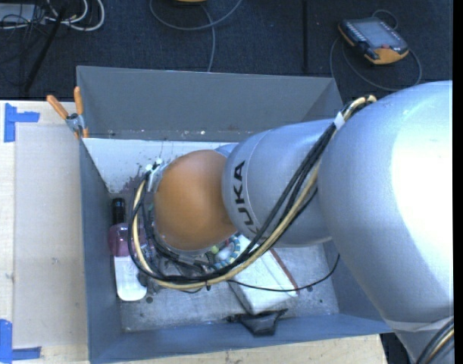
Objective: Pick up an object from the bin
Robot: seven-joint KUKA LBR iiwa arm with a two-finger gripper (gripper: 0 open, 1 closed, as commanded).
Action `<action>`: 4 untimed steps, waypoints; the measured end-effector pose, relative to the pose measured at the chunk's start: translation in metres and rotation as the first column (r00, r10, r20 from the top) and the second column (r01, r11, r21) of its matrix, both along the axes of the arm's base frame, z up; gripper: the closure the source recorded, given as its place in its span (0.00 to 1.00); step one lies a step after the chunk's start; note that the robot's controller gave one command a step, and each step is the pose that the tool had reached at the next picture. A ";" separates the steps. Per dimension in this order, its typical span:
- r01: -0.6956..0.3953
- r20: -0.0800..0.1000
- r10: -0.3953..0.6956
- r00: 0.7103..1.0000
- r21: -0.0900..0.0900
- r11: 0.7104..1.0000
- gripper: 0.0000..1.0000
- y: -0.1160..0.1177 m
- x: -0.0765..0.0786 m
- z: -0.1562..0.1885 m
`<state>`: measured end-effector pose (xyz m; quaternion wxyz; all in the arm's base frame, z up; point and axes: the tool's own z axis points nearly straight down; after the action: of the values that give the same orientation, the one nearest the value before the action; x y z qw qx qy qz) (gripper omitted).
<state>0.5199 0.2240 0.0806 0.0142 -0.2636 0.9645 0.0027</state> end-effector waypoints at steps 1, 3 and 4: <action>0.001 0.000 -0.001 1.000 0.000 1.000 1.00 0.000 0.000 0.000; 0.042 -0.024 -0.042 0.999 -0.011 0.999 0.00 0.012 0.026 0.074; 0.043 -0.026 -0.043 0.999 -0.012 0.999 0.00 0.012 0.025 0.073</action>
Offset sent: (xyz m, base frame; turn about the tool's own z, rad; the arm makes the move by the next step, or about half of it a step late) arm -0.0402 0.0105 0.0596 0.0082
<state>0.5450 0.2361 0.1539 0.0002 -0.2428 0.9701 0.0005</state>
